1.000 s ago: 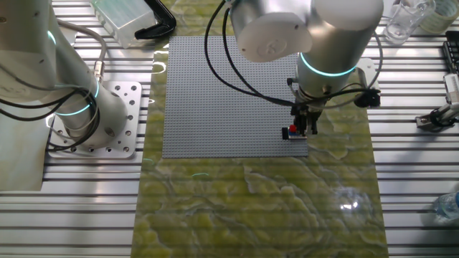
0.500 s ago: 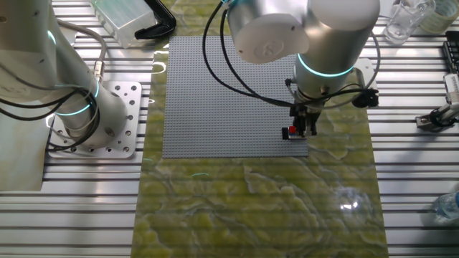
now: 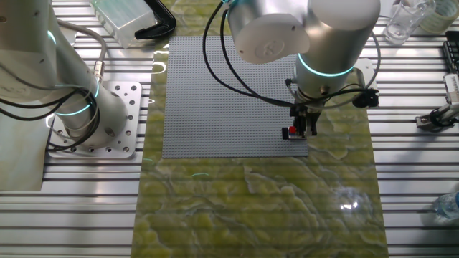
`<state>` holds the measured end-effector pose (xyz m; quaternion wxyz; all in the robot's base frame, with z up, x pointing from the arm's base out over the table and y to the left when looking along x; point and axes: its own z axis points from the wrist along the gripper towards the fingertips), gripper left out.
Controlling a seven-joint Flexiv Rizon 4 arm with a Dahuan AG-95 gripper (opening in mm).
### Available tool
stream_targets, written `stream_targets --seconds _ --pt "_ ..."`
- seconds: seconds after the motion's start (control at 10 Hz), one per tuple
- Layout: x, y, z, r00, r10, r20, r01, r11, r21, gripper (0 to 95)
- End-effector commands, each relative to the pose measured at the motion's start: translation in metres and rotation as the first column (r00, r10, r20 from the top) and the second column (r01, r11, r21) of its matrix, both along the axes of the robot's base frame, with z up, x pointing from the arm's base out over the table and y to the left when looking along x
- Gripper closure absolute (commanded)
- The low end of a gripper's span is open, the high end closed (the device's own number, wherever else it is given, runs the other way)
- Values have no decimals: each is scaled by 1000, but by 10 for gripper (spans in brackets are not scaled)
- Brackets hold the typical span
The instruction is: Build with small Lego blocks
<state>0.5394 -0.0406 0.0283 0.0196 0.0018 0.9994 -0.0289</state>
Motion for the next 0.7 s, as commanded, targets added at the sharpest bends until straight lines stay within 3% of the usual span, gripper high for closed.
stream_targets --seconds 0.1,0.6,0.7 --pt "1 -1 -15 1000 1 0 -1 1000 0 950" --pt "2 -4 -19 1000 12 -11 -12 1000 15 950" --pt "2 -4 -19 1000 15 -25 -15 1000 20 950"
